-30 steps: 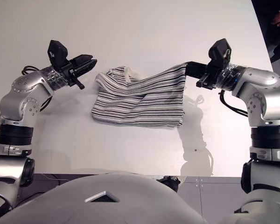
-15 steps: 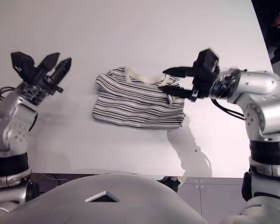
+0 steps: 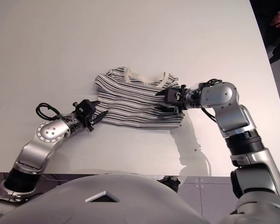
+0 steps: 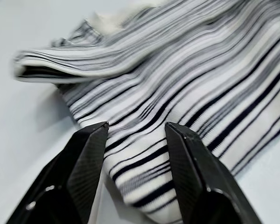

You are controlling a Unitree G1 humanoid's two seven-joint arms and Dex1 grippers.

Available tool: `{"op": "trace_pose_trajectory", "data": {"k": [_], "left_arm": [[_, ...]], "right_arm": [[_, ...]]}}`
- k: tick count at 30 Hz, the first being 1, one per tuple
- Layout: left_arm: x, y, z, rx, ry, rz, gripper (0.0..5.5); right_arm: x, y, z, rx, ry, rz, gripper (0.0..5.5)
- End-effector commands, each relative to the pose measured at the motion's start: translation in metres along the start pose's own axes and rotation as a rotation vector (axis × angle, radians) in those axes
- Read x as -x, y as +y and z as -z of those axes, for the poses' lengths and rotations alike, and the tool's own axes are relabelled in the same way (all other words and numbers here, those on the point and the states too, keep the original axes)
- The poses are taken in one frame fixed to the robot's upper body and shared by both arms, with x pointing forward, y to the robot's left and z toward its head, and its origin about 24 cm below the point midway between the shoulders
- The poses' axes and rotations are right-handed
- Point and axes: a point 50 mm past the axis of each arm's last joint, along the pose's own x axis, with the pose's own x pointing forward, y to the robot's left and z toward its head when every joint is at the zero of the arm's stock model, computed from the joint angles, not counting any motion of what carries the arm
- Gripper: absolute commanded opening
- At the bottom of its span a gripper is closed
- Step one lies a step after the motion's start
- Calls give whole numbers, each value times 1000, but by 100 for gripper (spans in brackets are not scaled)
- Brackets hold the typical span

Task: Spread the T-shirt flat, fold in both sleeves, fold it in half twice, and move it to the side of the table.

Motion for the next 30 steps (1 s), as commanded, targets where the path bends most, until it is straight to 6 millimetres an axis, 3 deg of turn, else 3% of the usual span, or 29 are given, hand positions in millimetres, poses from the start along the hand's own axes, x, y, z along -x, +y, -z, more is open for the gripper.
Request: {"op": "trace_pose_trajectory", "data": {"k": [1, 4, 7, 10, 13, 15, 17, 19, 22, 25, 28, 30], "left_arm": [[-7, -2, 6, -62, 45, 20, 224], [-6, -1, 15, -107, 85, 25, 224], [-1, -2, 27, -138, 126, 41, 224], [4, -4, 35, -144, 152, 53, 224], [5, -2, 39, -150, 161, 57, 224], [4, -2, 38, -146, 153, 51, 224], [3, -2, 34, -129, 125, 45, 224], [3, 0, 25, -79, 71, 22, 224], [7, 4, 15, -11, 11, -17, 224], [11, 5, 14, 2, 3, -31, 224], [10, 13, -1, 16, -67, -24, 224], [10, 9, -7, 18, -91, 38, 224]], "right_arm": [[-20, -6, -2, 19, 13, 79, 231], [-28, -10, 15, -2, 87, 141, 231], [-29, -31, 21, -96, 91, 253, 231], [-30, -72, 18, -236, 59, 442, 231], [-22, -115, 0, -499, -133, 628, 231], [-19, -128, 2, -636, -152, 742, 231], [-16, -126, 15, -616, -30, 841, 231], [-9, -120, 15, -584, -66, 810, 231], [5, -101, -12, -427, -212, 589, 231], [11, -69, -21, -245, -189, 328, 231], [-14, -39, -19, -179, -150, 129, 231], [-33, -29, -26, -132, -163, 82, 231]]}}
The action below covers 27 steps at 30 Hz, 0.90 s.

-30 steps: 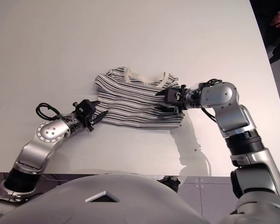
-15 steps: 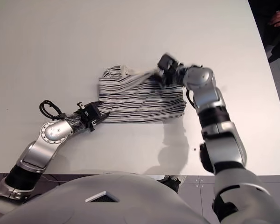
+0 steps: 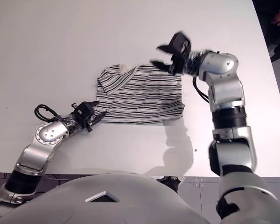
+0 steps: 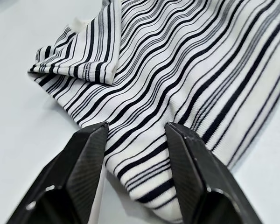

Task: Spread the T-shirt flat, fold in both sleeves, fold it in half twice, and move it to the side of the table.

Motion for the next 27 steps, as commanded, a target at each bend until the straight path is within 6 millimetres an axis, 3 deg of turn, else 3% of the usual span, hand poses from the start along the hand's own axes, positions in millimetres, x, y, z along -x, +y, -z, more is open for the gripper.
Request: {"op": "trace_pose_trajectory", "data": {"k": [1, 4, 10, 16, 20, 23, 27], "left_arm": [[-1, -6, -11, -7, -39, 105, 224], [-4, -22, 2, -38, 48, 201, 224], [-2, -46, 7, -29, 114, 268, 224], [17, -46, -36, 9, -18, 266, 224], [16, -17, -57, -61, -58, 122, 224], [8, 1, -39, -206, 56, 80, 224], [1, 1, -9, -335, 154, 181, 224]], "right_arm": [[-35, 29, -5, 88, -15, -113, 231], [-54, 49, -17, 110, -61, -170, 231], [-47, 59, -13, 138, -17, -196, 231], [-28, 95, 29, 295, 226, -276, 231], [-15, 101, 29, 322, 239, -314, 231], [-18, 99, 26, 348, 231, -321, 231], [-25, 95, 24, 359, 224, -313, 231]]}}
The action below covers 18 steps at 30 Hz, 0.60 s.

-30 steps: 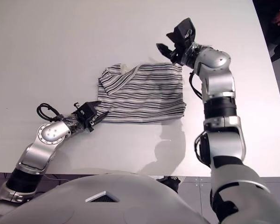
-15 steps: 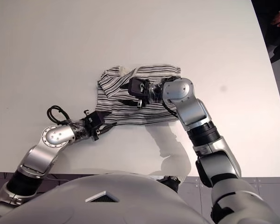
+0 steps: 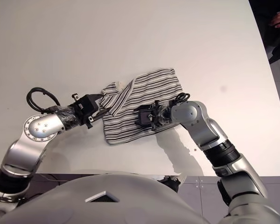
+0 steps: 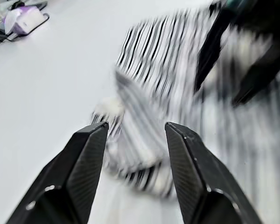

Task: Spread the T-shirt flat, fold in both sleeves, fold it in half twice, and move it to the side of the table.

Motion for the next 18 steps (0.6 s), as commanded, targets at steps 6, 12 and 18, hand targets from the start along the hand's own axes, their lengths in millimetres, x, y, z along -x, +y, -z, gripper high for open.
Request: {"op": "trace_pose_trajectory", "data": {"k": [6, 12, 18], "left_arm": [[-14, 12, 14, -219, -15, 38, 224], [-10, 27, -2, -239, -83, -2, 224], [-23, 24, 7, -256, -59, 22, 224]], "right_arm": [[-7, 1, 12, -13, 59, -32, 231], [-5, 9, 14, -17, 61, -54, 231], [-8, 8, 12, -9, 52, -60, 231]]}}
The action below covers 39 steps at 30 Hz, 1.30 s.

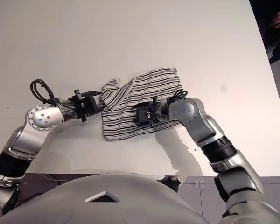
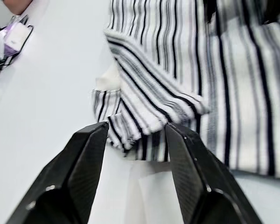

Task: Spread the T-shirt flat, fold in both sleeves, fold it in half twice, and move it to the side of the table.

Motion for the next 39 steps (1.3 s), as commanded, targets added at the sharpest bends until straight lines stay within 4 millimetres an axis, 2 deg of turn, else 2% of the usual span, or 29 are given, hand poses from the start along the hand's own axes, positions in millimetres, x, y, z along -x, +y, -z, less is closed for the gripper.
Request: {"op": "trace_pose_trajectory", "data": {"k": [1, 4, 7, 9, 11, 13, 15, 17, 20, 21, 23, 26, 29, 31, 34, 36, 39], "left_arm": [[-14, 6, 6, -16, 17, -31, 224], [-25, 12, 11, -24, 23, -57, 224], [-29, 28, 12, -6, 10, -156, 224], [-24, 55, 14, 128, -24, -345, 224], [-16, 76, 32, 291, 21, -518, 224], [-9, 76, 56, 404, 119, -599, 224], [-4, 69, 62, 447, 140, -620, 224], [4, 64, 56, 486, 97, -643, 224], [20, 44, 27, 539, -64, -610, 224], [23, 34, 18, 546, -97, -584, 224], [25, 14, 0, 563, -154, -497, 224], [25, -16, -30, 564, -229, -295, 224], [29, -52, -42, 594, -188, -144, 224], [23, -70, -34, 630, -78, -117, 224], [12, -81, -13, 582, 104, -109, 224], [11, -80, 0, 517, 191, -94, 224], [15, -70, 17, 432, 263, -96, 224]], "right_arm": [[-4, 13, 12, -30, 61, -65, 231], [-4, 13, 12, -31, 63, -64, 231], [-4, 14, 12, -33, 61, -62, 231], [-2, 18, 13, -38, 66, -67, 231], [-2, 22, 13, -42, 67, -74, 231], [-3, 23, 11, -42, 62, -80, 231], [-3, 19, 10, -44, 55, -48, 231], [2, 0, 4, -57, 7, 90, 231], [34, -56, -8, -114, -88, 411, 231], [43, -70, -6, -102, -73, 461, 231], [59, -85, 12, -61, 37, 477, 231], [88, -68, 45, -30, 190, 343, 231], [118, -45, 56, -47, 230, 199, 231], [125, -29, 59, -54, 245, 89, 231], [110, -4, 62, -30, 250, -46, 231], [100, 14, 62, -18, 245, -115, 231], [98, 33, 59, -13, 241, -191, 231]]}}
